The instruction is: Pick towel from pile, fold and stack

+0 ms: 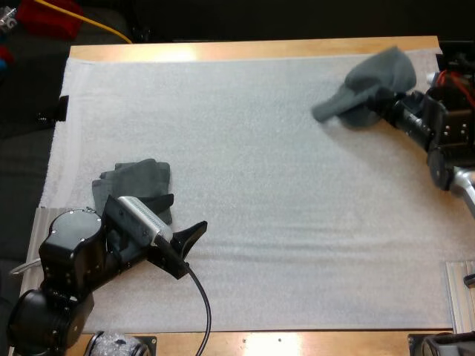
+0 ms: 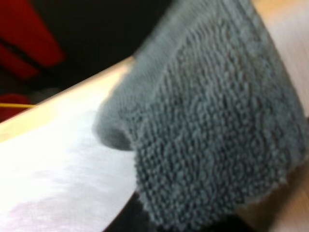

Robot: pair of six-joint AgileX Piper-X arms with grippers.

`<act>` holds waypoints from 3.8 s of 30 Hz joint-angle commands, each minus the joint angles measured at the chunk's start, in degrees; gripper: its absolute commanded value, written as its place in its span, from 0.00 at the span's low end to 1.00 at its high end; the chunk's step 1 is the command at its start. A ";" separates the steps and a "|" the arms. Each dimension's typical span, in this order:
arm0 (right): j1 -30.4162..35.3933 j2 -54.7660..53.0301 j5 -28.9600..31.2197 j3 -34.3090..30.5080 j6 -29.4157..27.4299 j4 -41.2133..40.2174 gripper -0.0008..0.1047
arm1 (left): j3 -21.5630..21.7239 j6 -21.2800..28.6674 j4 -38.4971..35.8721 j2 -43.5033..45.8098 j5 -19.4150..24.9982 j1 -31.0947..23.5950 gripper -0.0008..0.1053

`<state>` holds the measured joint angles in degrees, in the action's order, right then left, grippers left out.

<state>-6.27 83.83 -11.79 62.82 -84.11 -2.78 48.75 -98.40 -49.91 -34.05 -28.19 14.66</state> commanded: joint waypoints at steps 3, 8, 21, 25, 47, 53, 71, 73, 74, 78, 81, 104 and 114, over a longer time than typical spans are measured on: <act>-1.47 -3.81 -1.27 0.71 -5.22 0.08 0.03 | 0.45 -0.32 0.07 0.03 -0.32 0.29 0.66; -10.43 -10.40 -1.11 5.01 -9.14 -4.95 0.03 | 0.45 -0.32 0.07 0.03 -0.32 0.29 0.66; -35.54 -10.07 4.27 7.63 -11.29 -17.76 0.03 | 0.45 -0.32 0.07 0.03 -0.32 0.29 0.66; -38.75 -8.55 4.26 7.63 -11.29 -18.90 0.03 | 0.45 -0.32 0.07 0.03 -0.32 0.29 0.66; -31.95 -2.81 33.17 7.63 -21.13 -50.23 0.54 | 0.45 -0.32 0.07 0.03 -0.32 0.29 0.66; -29.90 -3.41 41.61 7.63 -21.13 -59.46 0.61 | 0.45 -0.32 0.07 0.03 -0.32 0.29 0.66; -29.91 -6.24 25.64 7.63 -11.47 -50.65 0.61 | 0.45 -0.32 -2.97 0.03 -0.32 0.29 0.66; -29.91 -6.24 18.43 7.63 -10.83 -51.24 0.61 | 0.45 -0.32 -3.47 0.03 -0.32 0.29 0.66; -29.91 -6.24 17.05 7.63 -10.81 -51.37 0.61 | 0.45 -0.32 -3.48 0.03 -0.32 0.29 0.66; -30.14 -6.24 7.23 7.63 -9.66 -51.43 0.61 | 0.45 -0.32 -3.48 0.03 -0.32 0.29 0.66; -32.14 -6.21 5.17 7.63 -9.56 -51.22 0.61 | 0.45 -0.32 -3.48 0.03 -0.32 0.29 0.66; -50.03 8.23 17.15 7.63 -22.52 -38.03 0.59 | 0.45 -0.32 -12.20 0.03 -0.32 0.29 0.66; -50.03 14.56 21.28 7.63 -18.72 -32.21 0.55 | 0.45 -0.32 -12.40 0.03 -0.32 0.29 0.66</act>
<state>-56.19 98.89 9.72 69.99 -102.42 -34.58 48.75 -98.40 -62.68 -34.05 -28.19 14.66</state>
